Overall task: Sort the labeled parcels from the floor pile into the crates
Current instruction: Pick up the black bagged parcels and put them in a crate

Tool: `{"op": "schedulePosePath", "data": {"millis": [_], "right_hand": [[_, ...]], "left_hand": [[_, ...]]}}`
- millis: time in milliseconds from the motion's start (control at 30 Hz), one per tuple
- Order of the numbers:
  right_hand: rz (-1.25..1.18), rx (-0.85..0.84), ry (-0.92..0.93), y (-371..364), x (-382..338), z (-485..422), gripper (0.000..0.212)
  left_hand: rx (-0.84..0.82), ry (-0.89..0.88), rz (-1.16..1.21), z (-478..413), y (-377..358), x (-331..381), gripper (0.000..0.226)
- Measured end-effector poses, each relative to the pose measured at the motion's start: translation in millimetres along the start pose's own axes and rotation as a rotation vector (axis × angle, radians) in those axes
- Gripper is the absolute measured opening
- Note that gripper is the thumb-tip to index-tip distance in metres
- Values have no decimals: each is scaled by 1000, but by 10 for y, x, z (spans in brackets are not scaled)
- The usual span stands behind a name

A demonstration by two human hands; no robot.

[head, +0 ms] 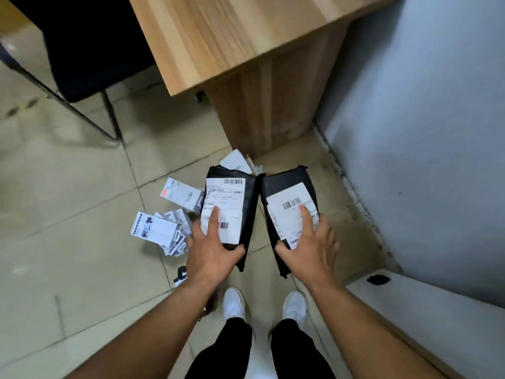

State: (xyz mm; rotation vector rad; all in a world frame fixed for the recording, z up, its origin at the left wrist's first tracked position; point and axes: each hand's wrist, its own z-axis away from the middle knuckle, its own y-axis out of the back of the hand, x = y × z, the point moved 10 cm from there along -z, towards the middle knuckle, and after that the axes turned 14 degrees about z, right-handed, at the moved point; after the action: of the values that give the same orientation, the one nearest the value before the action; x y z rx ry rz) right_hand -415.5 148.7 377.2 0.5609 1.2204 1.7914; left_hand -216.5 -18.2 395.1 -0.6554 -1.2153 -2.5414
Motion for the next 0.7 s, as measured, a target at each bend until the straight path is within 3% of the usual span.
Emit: {"op": "schedulePosePath", "data": {"millis": [133, 333, 467, 700], "right_hand": [[-56, 72, -6, 996, -309, 621, 124], [-126, 172, -21, 1983, -533, 1470, 115], [-130, 256, -44, 2471, -468, 2150, 96], [-38, 385, -220, 2891, -68, 3761, 92]], "left_hand": [[87, -77, 16, 646, 982, 402, 107], [142, -200, 72, 1490, 1842, 647, 104], [63, -333, 198, 1857, 2018, 707, 99], [-168, -606, 220, 2546, 2068, 524, 102]]}}
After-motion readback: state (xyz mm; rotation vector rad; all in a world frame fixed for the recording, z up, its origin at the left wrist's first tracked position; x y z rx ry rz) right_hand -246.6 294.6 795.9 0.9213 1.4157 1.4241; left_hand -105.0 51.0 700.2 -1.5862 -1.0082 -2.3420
